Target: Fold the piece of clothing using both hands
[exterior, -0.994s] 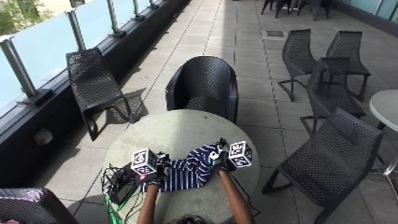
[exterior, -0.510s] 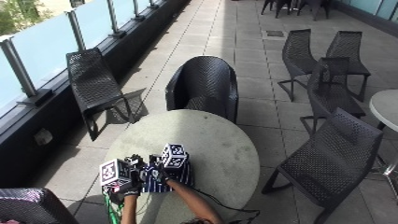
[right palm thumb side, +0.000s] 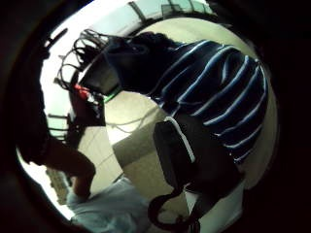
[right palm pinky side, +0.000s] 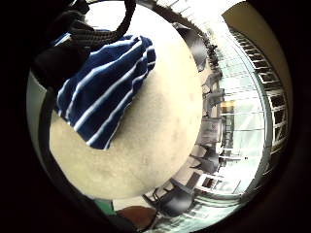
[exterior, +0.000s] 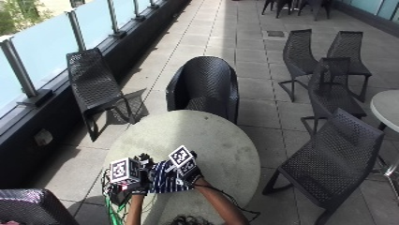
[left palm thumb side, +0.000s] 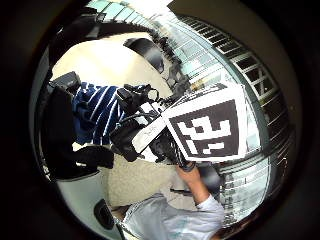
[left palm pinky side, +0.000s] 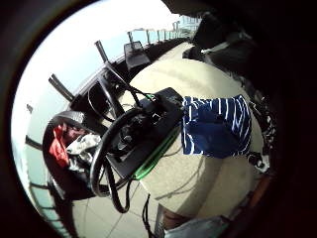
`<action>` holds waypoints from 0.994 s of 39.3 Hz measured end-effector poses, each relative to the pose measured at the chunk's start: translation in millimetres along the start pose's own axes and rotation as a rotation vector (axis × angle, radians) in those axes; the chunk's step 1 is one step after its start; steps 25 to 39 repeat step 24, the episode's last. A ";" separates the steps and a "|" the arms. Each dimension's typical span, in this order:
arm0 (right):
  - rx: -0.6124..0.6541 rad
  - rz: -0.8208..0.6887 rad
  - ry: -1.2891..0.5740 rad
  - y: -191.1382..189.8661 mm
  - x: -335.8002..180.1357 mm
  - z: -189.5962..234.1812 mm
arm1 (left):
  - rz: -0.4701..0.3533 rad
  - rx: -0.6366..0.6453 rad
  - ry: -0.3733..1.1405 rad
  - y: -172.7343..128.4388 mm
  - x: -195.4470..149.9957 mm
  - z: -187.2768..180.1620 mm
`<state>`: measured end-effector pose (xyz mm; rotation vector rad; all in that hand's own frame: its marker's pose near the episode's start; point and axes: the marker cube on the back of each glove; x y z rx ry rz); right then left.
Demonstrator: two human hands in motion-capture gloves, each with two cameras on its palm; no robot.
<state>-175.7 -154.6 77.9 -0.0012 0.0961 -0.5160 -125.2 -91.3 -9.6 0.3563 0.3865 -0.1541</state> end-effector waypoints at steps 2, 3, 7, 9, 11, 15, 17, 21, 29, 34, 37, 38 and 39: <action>-0.060 0.042 0.083 25.3 24.0 -11.5 | 0.019 0.000 -0.009 -1.6 9.9 3.8; -0.102 0.074 0.112 40.1 36.7 -19.1 | 0.028 0.000 -0.018 -2.5 14.9 5.7; -0.234 0.241 0.163 91.2 88.6 -42.3 | 0.066 0.000 -0.067 -3.3 36.1 12.1; -0.219 0.335 0.148 109.6 113.2 -48.2 | 0.096 0.009 -0.091 -3.1 49.1 15.3; -0.146 0.426 0.121 126.1 137.6 -53.4 | 0.124 0.009 -0.117 -0.3 63.8 18.4; -0.018 0.526 0.100 146.0 169.9 -57.3 | 0.144 -0.024 -0.156 6.3 79.9 26.0; 0.002 0.549 0.102 154.3 175.0 -61.5 | 0.153 -0.027 -0.147 5.4 83.8 29.6; 0.043 0.573 0.099 164.7 178.7 -67.9 | 0.151 -0.052 -0.124 6.6 89.9 30.7; 0.067 0.571 0.094 164.9 180.0 -67.0 | 0.137 -0.088 -0.129 11.4 90.7 28.3; 0.067 0.571 0.094 164.9 180.0 -67.0 | 0.137 -0.088 -0.129 11.4 90.7 28.3; 0.067 0.571 0.094 164.9 180.0 -67.0 | 0.137 -0.088 -0.129 11.4 90.7 28.3; 0.067 0.571 0.094 164.9 180.0 -67.0 | 0.137 -0.088 -0.129 11.4 90.7 28.3; 0.067 0.571 0.094 164.9 180.0 -67.0 | 0.137 -0.088 -0.129 11.4 90.7 28.3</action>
